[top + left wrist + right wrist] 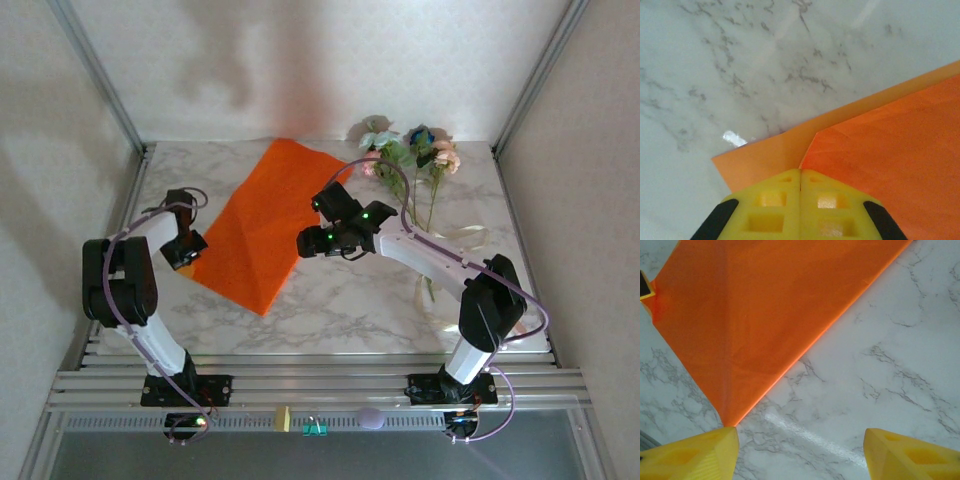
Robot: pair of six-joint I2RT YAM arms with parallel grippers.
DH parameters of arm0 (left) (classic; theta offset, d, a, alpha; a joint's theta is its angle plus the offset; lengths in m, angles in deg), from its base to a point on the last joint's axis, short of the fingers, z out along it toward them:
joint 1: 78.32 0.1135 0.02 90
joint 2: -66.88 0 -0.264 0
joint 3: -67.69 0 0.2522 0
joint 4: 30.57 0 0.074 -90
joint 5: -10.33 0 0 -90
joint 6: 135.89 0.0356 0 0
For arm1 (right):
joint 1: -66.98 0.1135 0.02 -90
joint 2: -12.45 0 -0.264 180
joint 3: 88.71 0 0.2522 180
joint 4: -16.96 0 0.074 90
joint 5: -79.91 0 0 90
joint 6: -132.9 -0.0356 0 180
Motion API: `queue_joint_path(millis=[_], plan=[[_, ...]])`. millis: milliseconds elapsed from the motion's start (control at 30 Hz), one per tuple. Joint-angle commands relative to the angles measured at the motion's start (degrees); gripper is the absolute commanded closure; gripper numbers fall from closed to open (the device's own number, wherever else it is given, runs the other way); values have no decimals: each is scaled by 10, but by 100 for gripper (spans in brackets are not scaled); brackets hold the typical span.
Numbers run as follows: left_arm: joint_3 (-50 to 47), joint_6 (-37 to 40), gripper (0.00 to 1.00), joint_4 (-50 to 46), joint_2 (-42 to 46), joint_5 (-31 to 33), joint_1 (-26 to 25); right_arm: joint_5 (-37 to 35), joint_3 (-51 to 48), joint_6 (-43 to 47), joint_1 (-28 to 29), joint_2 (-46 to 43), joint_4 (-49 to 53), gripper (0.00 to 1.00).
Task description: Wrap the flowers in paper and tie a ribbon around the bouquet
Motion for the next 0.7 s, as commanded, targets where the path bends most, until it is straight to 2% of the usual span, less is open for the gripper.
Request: queue_joint_path(millis=[0, 133, 233, 500, 600, 667], plan=[[49, 9, 100, -46, 70, 70, -51, -17, 17, -11, 2, 1, 21, 33], [90, 4, 100, -23, 138, 69, -141, -49, 12, -32, -6, -14, 28, 34], [119, 4, 100, 0, 172, 46, -213, -50, -3, -58, -34, -34, 31, 34], [118, 133, 100, 100, 231, -126, -442, -30, -72, -137, -169, -136, 29, 33], [107, 146, 100, 146, 209, -187, -508, -26, -101, -170, -220, -182, 33, 32], [118, 153, 100, 163, 164, -220, -547, -31, -119, -192, -251, -214, 43, 32]])
